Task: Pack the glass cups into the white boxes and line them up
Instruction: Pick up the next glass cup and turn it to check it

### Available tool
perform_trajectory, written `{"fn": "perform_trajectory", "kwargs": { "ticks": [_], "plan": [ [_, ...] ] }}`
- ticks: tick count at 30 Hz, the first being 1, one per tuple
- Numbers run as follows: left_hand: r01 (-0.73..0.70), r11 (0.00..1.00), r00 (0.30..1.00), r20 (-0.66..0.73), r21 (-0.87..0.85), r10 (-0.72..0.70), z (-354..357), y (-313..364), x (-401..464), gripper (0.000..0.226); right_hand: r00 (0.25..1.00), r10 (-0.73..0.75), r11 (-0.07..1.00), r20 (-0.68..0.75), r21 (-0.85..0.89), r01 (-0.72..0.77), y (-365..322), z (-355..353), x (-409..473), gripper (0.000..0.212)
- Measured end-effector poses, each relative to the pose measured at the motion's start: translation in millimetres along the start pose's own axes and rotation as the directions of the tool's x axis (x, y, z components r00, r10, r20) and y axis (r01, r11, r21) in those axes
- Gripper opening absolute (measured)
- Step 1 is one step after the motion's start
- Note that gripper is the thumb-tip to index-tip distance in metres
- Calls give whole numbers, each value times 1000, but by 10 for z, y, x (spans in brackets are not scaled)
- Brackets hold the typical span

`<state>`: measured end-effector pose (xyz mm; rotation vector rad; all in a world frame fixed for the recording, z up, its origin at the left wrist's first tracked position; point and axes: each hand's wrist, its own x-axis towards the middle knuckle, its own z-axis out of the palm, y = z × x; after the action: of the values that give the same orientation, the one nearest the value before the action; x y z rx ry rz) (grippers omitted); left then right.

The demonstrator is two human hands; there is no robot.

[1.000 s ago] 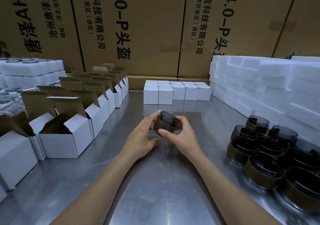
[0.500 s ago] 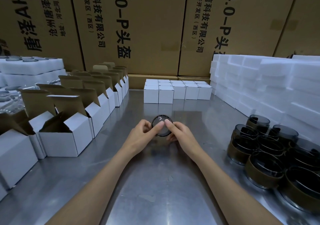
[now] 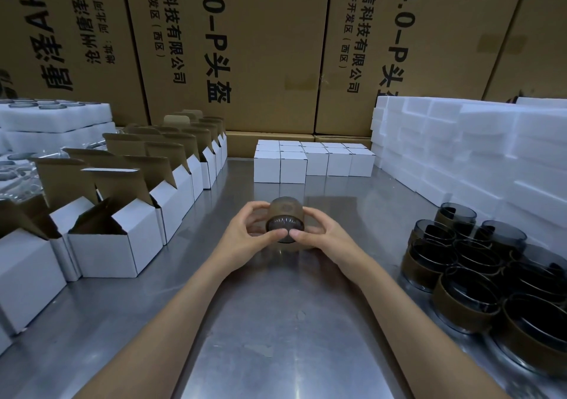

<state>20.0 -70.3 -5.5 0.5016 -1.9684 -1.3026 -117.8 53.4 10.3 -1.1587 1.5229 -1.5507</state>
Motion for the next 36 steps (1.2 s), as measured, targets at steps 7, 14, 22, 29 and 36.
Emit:
{"fn": "perform_trajectory", "kwargs": {
  "ticks": [7, 14, 22, 29, 36],
  "plan": [
    [-43, 999, 999, 6, 24, 43, -7, -31, 7, 61, 998, -6, 999, 61, 54, 3, 27, -49, 18, 55],
    [-177, 940, 979, -46, 291, 198, 42, -16, -16, 63, 997, -79, 997, -15, 2, 79, 67, -8, 42, 62],
    [-192, 939, 971, -81, 286, 223, 37, -8, -11, 56, 993, -110, 992, -51, -61, 107, 118, -20, 93, 67],
    [-241, 906, 967, 5, 349, 255, 47, -44, -7, 67, 962, -216, 962, -166, -207, 180, 114, 55, 48, 62],
    [-226, 900, 968, -19, 374, 251, 44, -56, 6, 61, 961, -245, 939, -127, -279, 203, 127, 89, 34, 69]
  ]
}}
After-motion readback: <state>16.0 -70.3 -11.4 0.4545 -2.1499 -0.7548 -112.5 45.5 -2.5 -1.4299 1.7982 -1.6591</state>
